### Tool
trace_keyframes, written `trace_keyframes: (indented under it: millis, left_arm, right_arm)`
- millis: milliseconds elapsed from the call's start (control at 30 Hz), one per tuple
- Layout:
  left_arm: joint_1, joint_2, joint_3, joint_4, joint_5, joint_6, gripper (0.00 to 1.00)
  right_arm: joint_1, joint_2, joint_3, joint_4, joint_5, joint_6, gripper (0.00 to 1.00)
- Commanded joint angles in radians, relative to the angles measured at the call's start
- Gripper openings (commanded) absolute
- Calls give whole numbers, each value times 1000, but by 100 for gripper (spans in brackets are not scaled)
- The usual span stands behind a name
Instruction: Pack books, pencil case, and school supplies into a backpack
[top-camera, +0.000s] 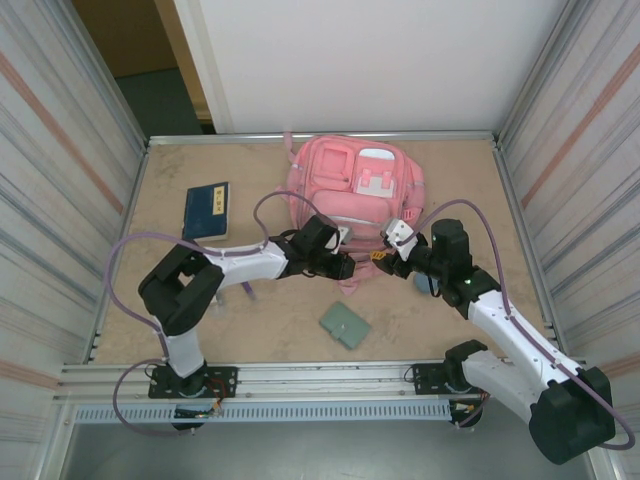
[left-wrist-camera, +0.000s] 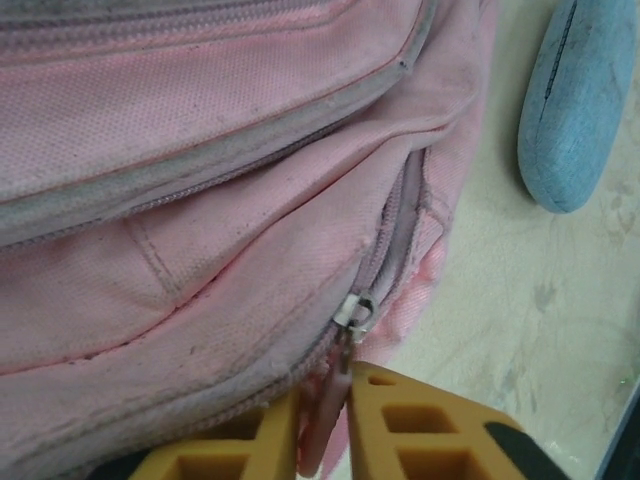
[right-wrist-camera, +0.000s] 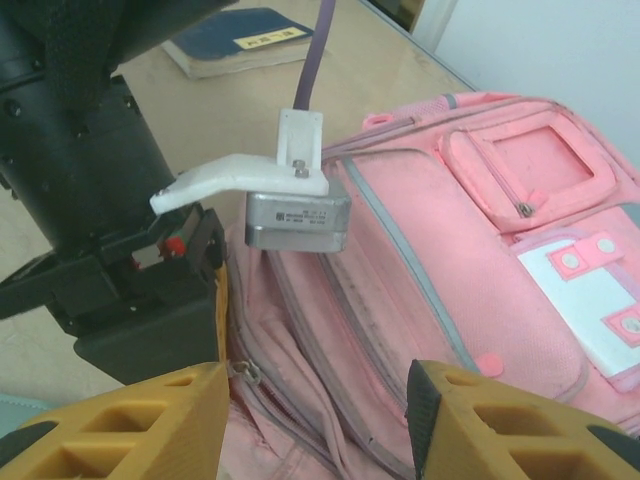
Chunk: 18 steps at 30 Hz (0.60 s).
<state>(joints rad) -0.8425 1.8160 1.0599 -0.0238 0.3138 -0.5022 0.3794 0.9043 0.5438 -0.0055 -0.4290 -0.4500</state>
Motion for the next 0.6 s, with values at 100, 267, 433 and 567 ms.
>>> trace_keyframes:
  millis: [100,267,433,567]
  left_arm:
    - [-15,65,34,-27,-11,50,0]
    - [1,-36,35,-87,-28,89,0]
    - [56,-129,48,-128,45,88,0]
    - [60,-148,49,-106,77,124,0]
  right_arm:
    - [-4,-13,-27,56,39,54,50]
    - [17,-4,36,-27,257,299,51]
    - [24,20,173,-392,711,1211,62]
    - [-80,45,250,-660,501,1658,81]
